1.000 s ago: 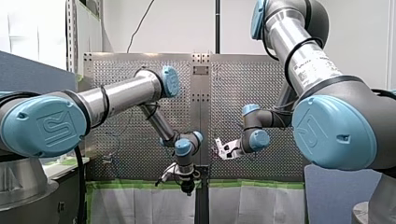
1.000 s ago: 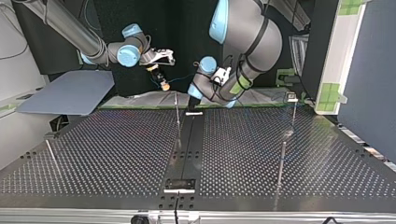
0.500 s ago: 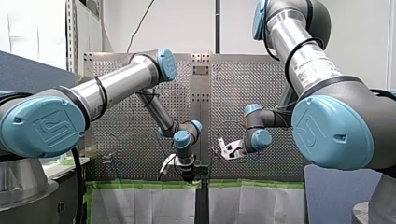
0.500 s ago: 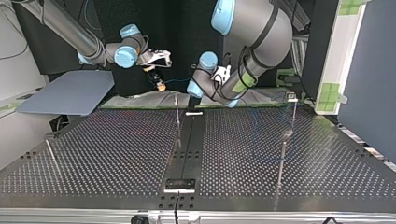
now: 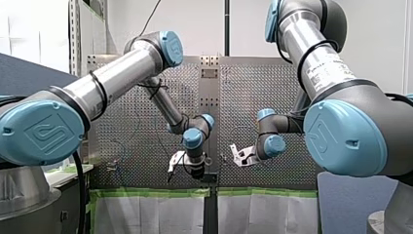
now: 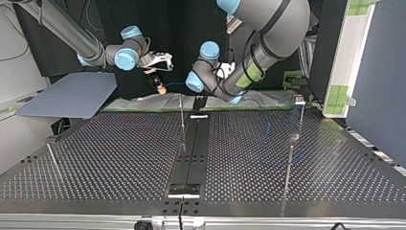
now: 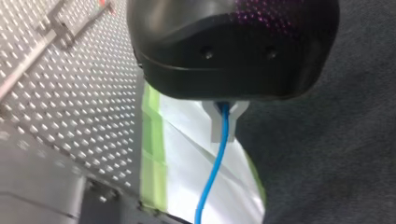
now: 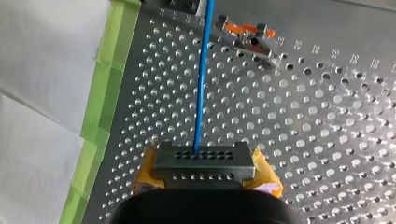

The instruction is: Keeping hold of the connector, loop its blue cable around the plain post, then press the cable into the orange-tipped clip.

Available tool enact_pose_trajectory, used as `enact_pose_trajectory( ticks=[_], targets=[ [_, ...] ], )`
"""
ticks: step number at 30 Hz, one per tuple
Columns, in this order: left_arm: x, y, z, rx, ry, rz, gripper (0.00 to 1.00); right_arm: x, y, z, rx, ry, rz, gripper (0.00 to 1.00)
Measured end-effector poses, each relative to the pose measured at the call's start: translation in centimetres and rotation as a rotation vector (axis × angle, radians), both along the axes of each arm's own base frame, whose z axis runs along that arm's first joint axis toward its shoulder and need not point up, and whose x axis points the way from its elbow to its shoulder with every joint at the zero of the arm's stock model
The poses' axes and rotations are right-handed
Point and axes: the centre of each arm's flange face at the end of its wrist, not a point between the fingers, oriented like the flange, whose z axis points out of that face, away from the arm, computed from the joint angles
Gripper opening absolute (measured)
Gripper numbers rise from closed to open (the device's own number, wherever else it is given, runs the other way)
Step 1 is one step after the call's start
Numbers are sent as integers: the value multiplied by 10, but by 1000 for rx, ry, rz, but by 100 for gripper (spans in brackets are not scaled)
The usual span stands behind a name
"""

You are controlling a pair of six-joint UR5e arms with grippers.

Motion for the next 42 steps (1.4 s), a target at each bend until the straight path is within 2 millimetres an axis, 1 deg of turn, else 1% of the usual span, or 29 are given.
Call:
enact_pose_trajectory(
  ticks=[3,9,14,18,21,32,35,38,42],
  targets=[
    [-5,-3,10,0,-40,5,0,-3,-2,0,-1,-1,-7,0],
    [-8,-13,22,-6,-117,21,0,-9,-8,1,0,-3,-22,0],
    [-11,-21,25,-13,-170,38,0,-12,-13,2,-2,-6,-33,0],
    [-16,-20,29,-21,-211,72,0,-14,-16,3,-3,-7,-39,0],
    [-16,-19,30,-24,-242,92,0,-15,-18,4,-3,-7,-43,0],
    [-19,-36,25,-84,-308,48,0,-21,-24,4,-10,-3,-79,0],
    [-18,-40,21,-106,-320,43,0,-22,-26,5,-11,-6,-86,0],
    [-15,-42,17,-131,-334,48,0,-22,-27,5,-13,-12,-91,0],
    [-7,-41,16,-155,-368,68,0,-23,-30,6,-19,-25,-98,0]
  ],
)
